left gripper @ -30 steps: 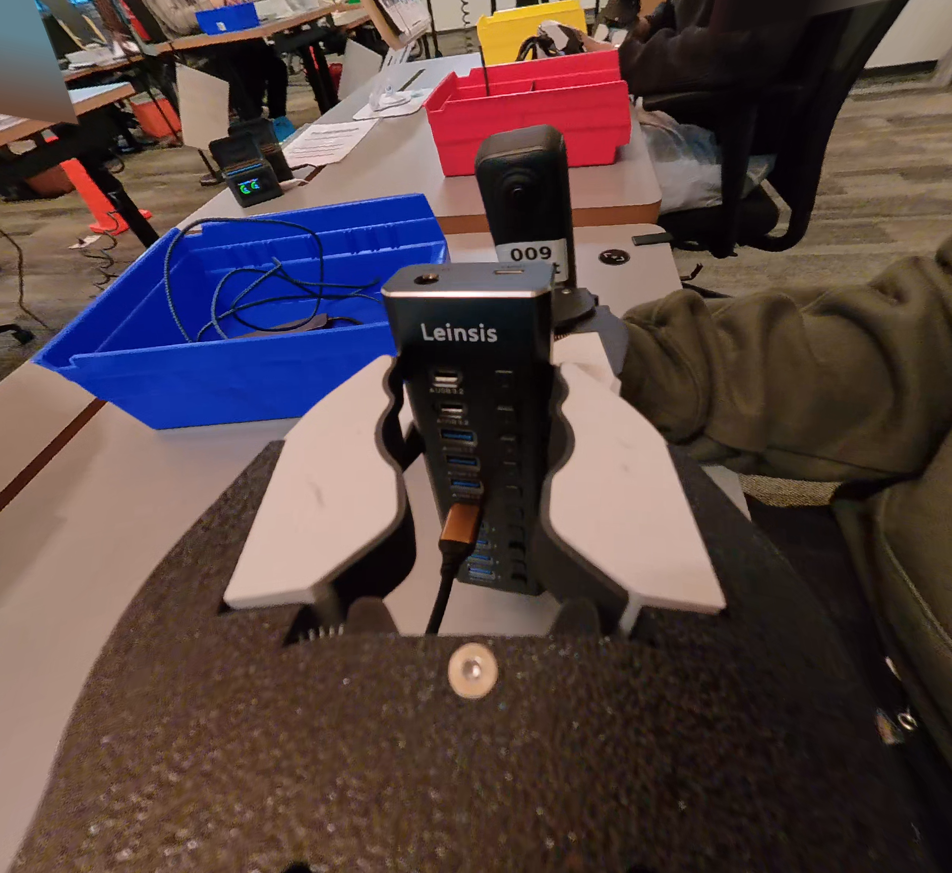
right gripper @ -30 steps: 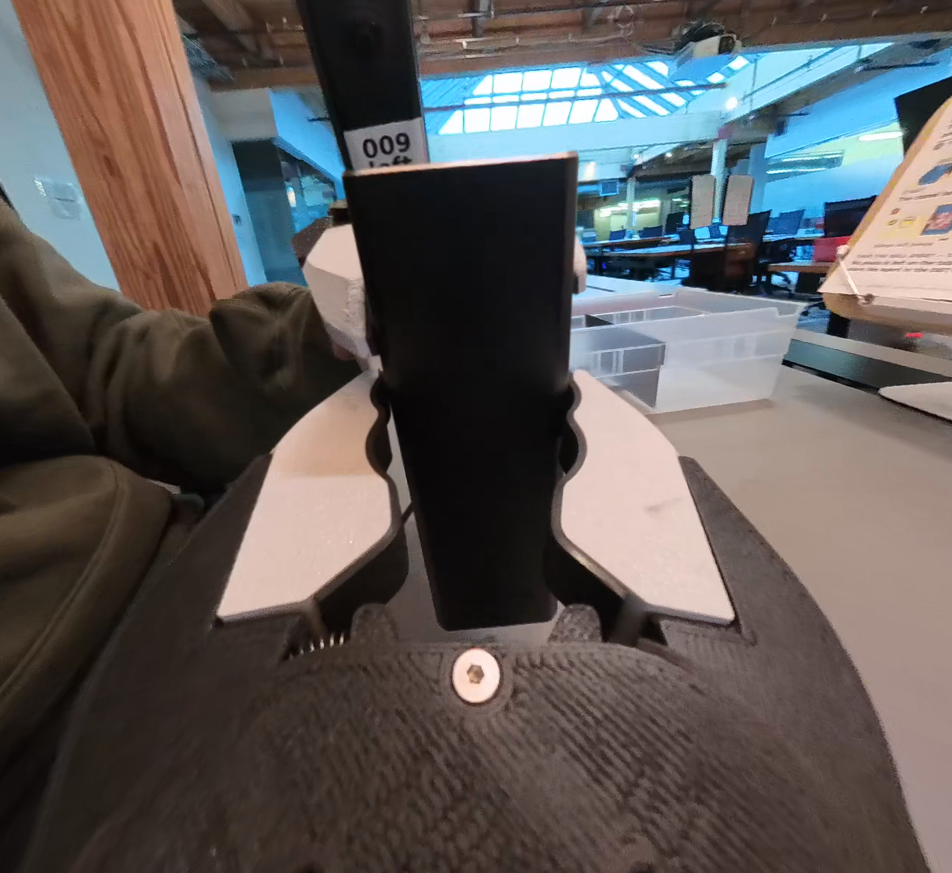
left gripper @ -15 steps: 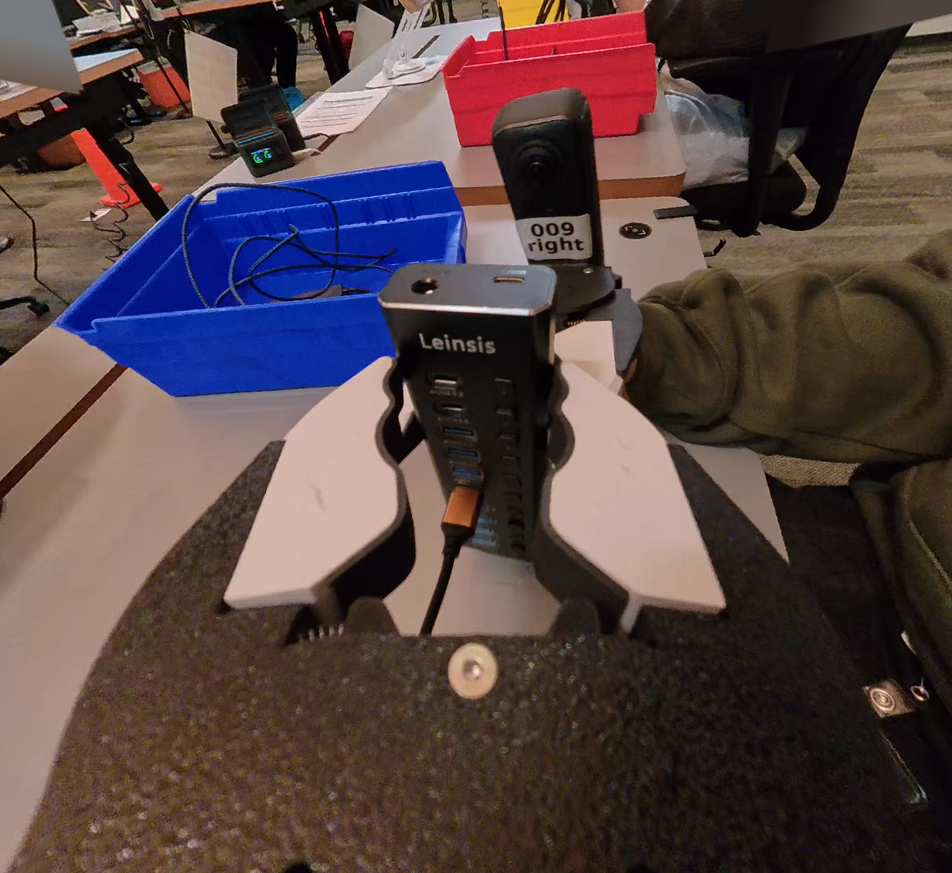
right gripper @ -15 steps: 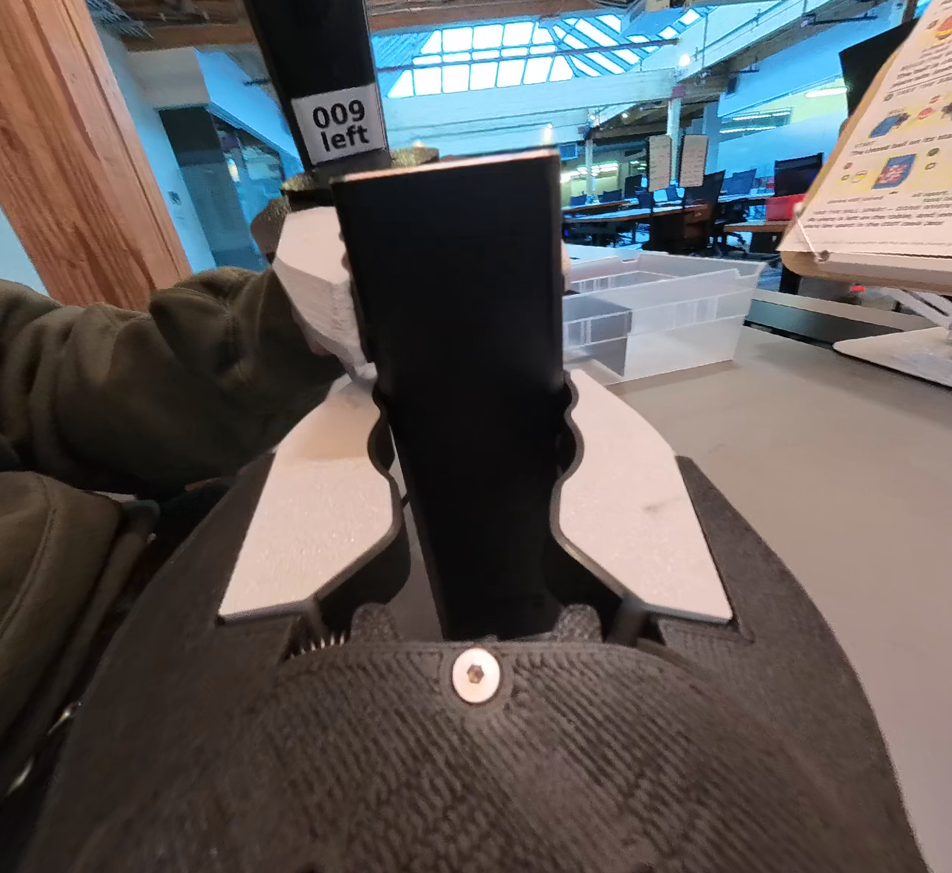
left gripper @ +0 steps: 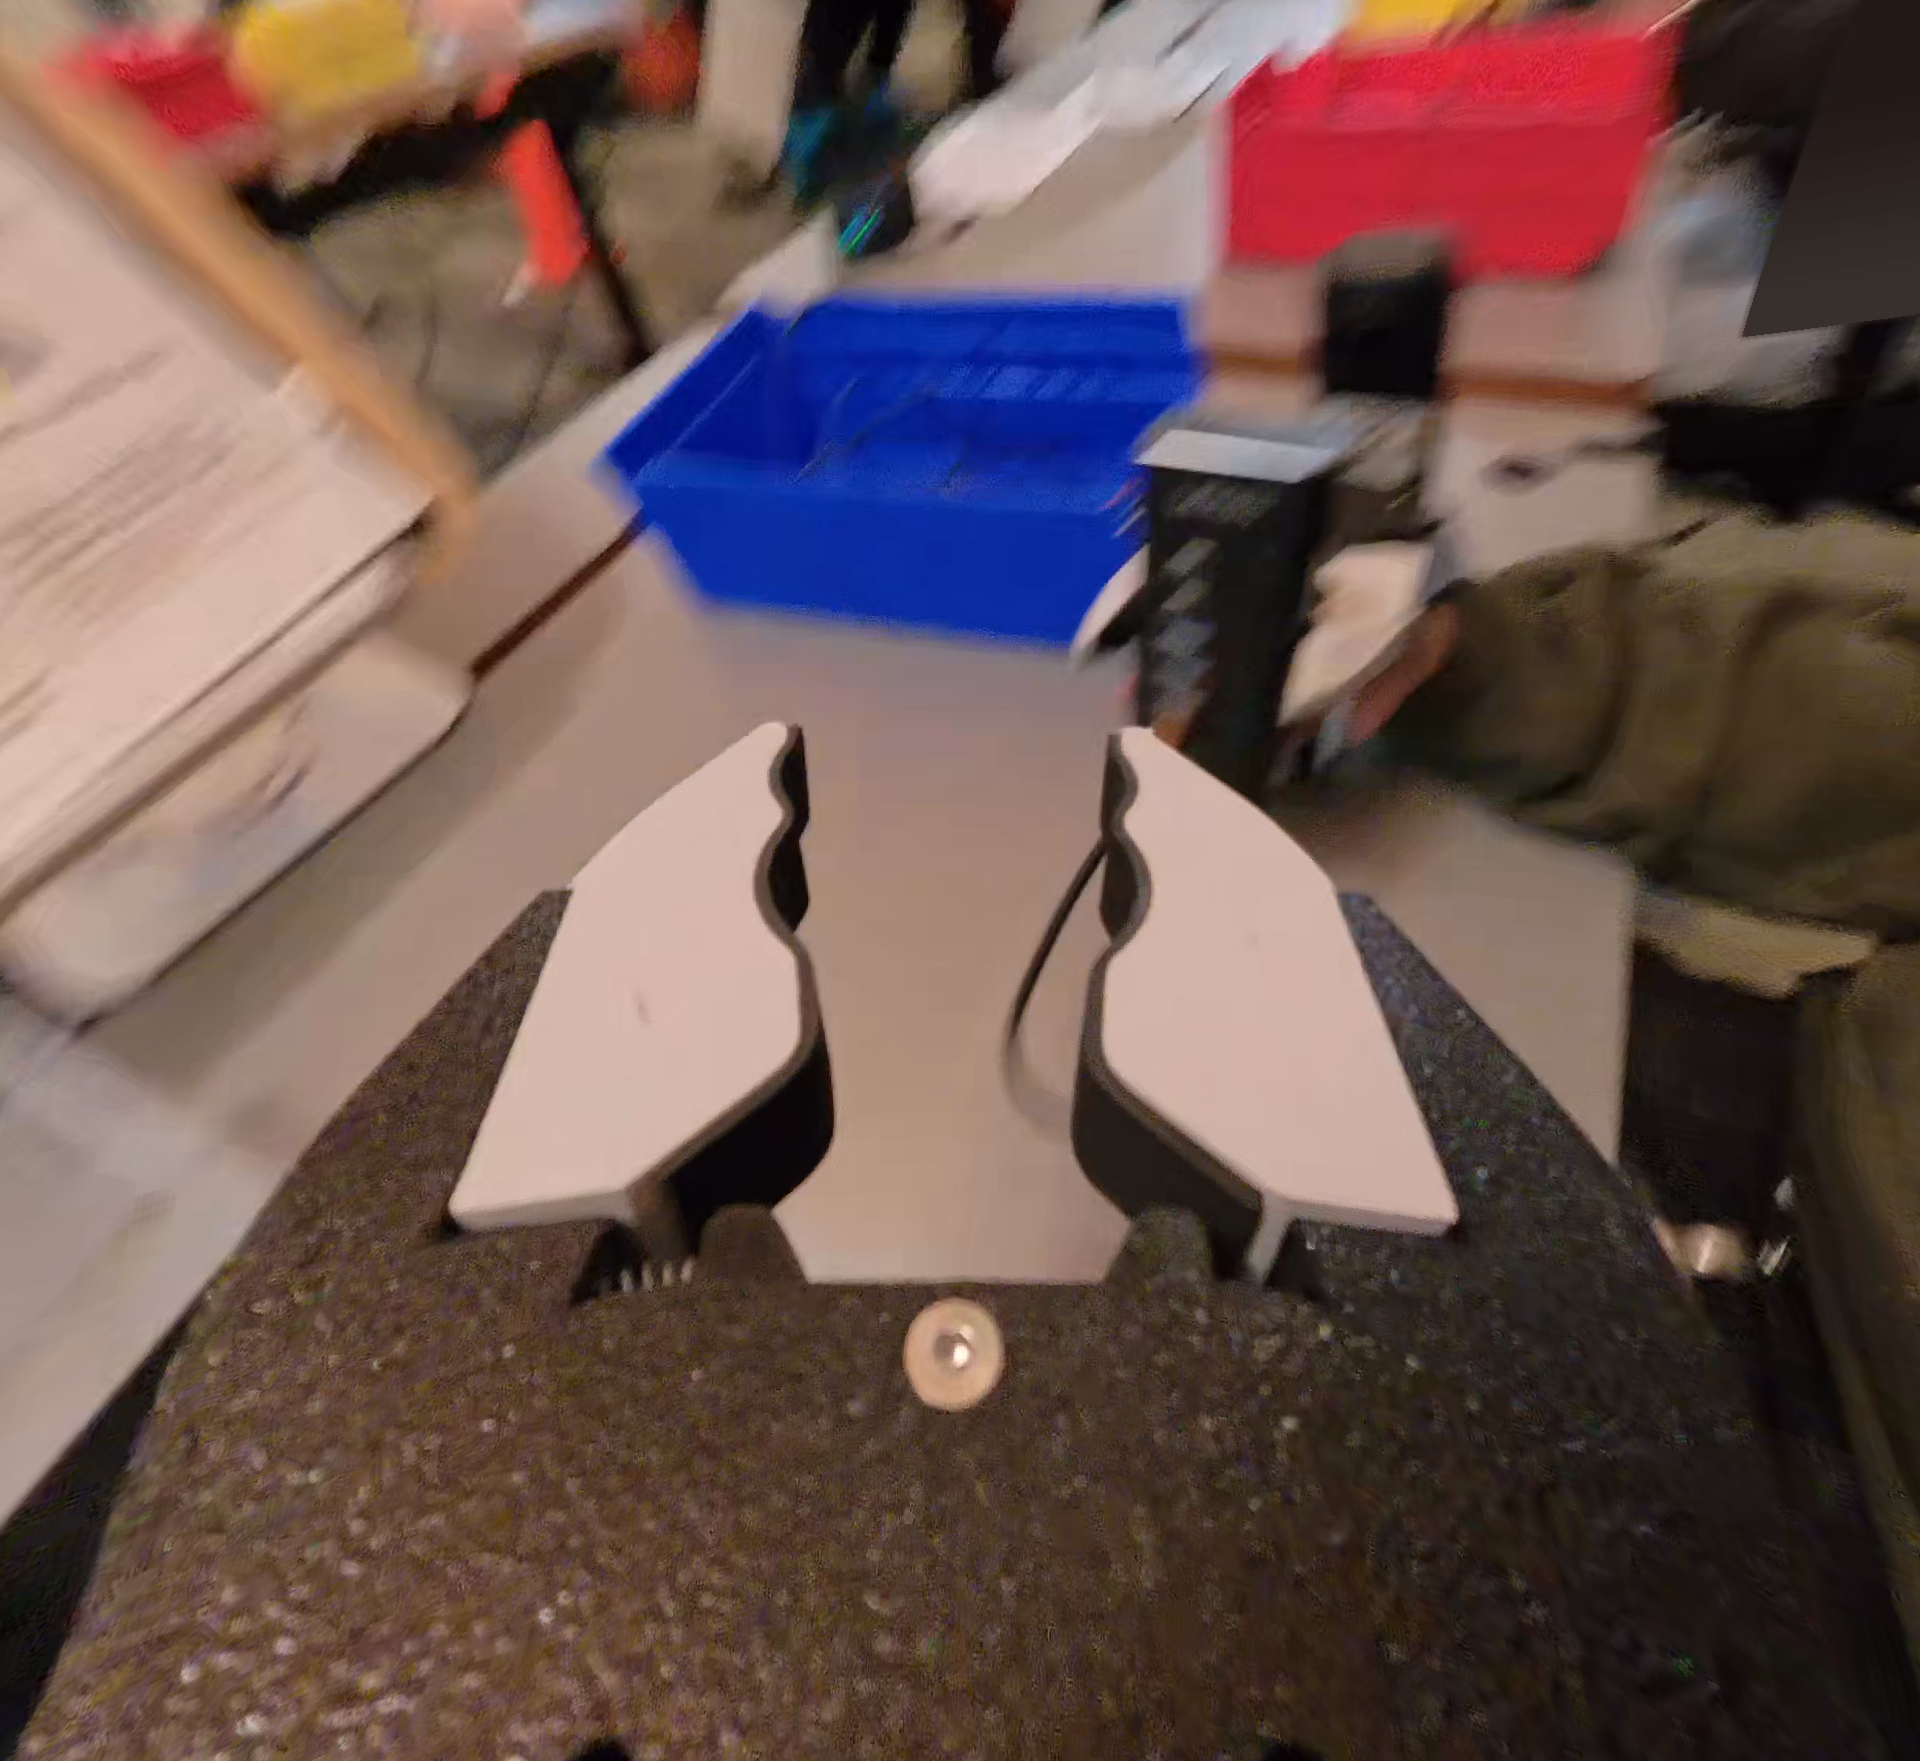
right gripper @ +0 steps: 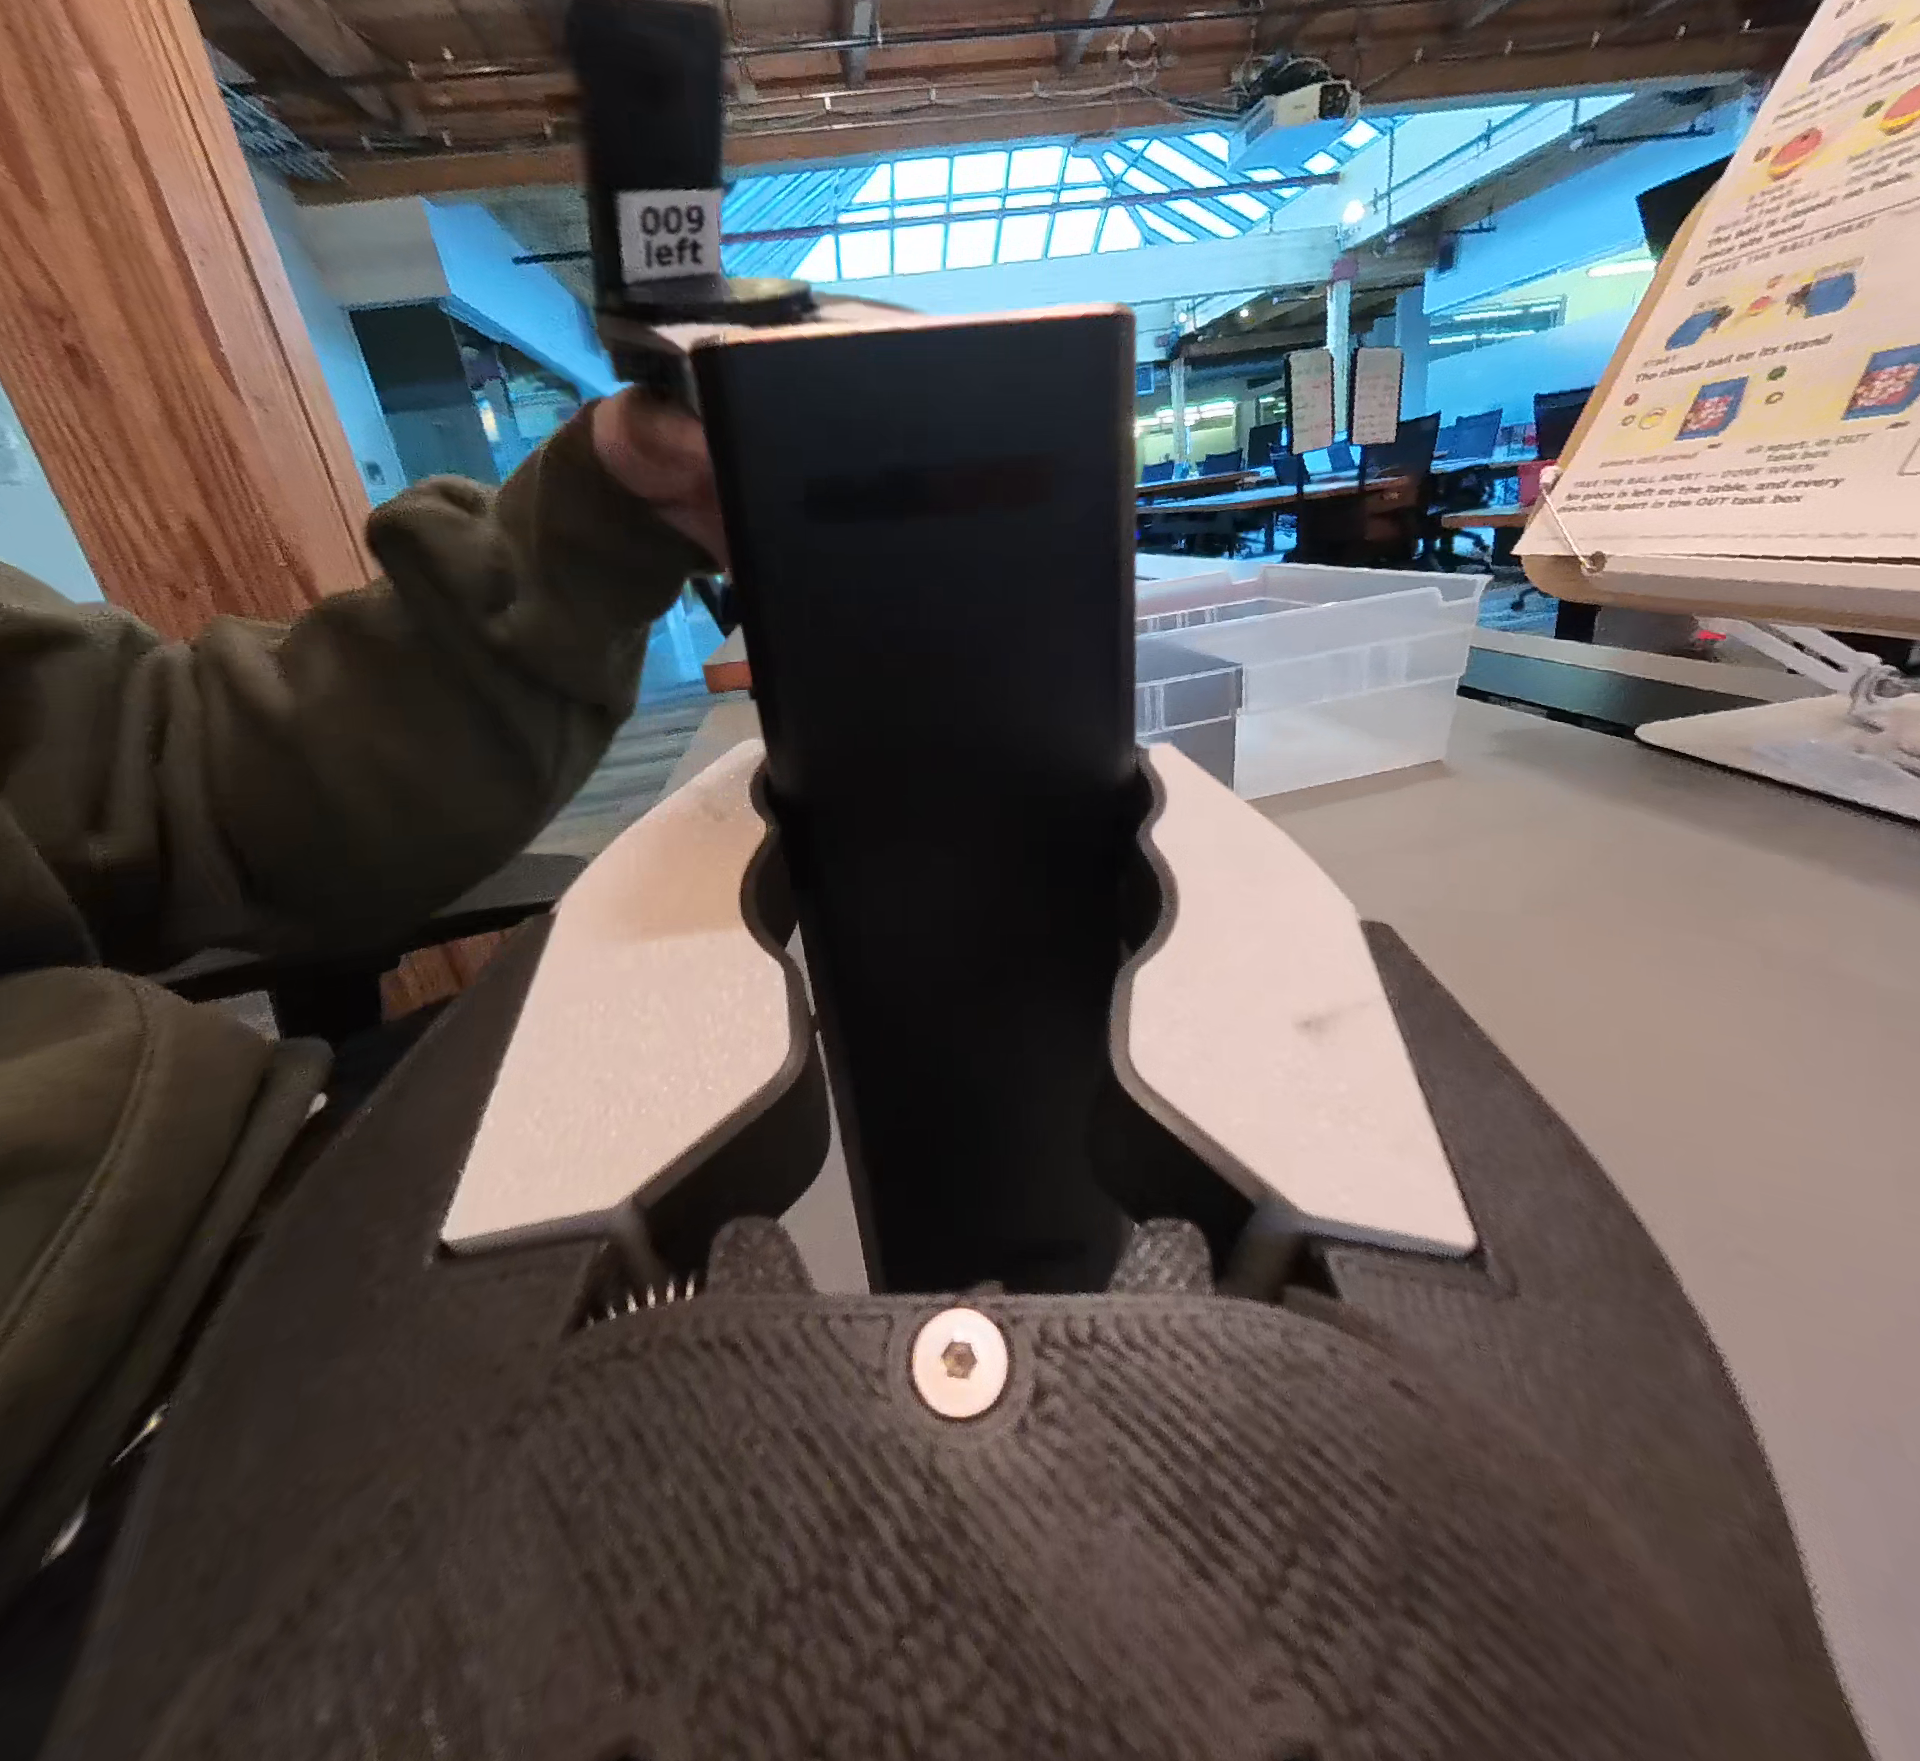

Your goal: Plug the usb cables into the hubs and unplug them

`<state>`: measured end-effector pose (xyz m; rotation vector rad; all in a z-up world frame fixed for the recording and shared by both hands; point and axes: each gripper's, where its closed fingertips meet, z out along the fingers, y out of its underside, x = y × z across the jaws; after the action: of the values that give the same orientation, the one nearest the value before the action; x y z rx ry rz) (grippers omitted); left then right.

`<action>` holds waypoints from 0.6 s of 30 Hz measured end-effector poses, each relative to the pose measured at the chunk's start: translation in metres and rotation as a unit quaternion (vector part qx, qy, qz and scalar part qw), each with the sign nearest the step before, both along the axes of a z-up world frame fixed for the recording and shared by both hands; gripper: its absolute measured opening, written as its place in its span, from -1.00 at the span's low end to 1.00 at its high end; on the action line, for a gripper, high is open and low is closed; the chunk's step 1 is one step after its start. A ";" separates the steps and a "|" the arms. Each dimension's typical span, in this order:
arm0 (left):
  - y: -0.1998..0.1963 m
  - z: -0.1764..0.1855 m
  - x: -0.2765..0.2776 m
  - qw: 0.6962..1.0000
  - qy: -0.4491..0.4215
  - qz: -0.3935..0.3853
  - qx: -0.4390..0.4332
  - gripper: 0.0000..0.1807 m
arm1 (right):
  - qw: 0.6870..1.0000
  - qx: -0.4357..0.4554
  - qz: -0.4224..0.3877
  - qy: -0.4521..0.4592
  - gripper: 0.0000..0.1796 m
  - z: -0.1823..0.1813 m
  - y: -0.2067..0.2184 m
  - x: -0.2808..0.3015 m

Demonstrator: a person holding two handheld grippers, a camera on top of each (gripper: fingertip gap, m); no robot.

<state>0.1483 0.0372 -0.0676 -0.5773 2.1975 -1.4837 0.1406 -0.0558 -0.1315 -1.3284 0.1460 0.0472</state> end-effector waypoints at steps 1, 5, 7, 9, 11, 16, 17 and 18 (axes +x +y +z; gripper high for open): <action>0.035 -0.011 0.008 0.997 0.035 0.050 0.041 -0.42 | 1.000 0.005 0.001 0.002 -0.30 0.001 0.000 0.000; 0.162 -0.092 0.013 0.920 0.278 0.203 0.187 -0.53 | 1.000 0.006 0.006 -0.005 -0.30 0.001 0.003 -0.001; 0.181 -0.122 0.008 0.886 0.372 0.202 0.186 -0.59 | 1.000 0.004 0.004 -0.007 -0.31 0.001 0.004 0.000; 0.187 -0.137 0.015 0.879 0.396 0.198 0.174 -0.60 | 1.000 0.010 0.006 -0.009 -0.30 0.002 0.002 -0.001; 0.198 -0.147 0.024 0.871 0.396 0.214 0.194 -0.61 | 1.000 0.019 0.004 -0.009 -0.30 0.004 0.000 -0.001; 0.212 -0.175 0.026 0.817 0.476 0.226 0.235 -0.59 | 1.000 0.016 0.013 -0.010 -0.30 0.003 -0.001 -0.004; 0.215 -0.181 0.023 0.801 0.495 0.225 0.251 -0.65 | 1.000 0.014 0.011 -0.009 -0.30 0.003 0.000 -0.003; 0.214 -0.182 0.022 0.797 0.503 0.216 0.255 -0.77 | 1.000 0.013 0.011 -0.010 -0.30 0.003 0.000 -0.003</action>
<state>0.1706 0.2508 -0.2493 -1.8025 2.7083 -0.2414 0.1373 -0.0558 -0.1287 -1.3037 0.1128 0.0545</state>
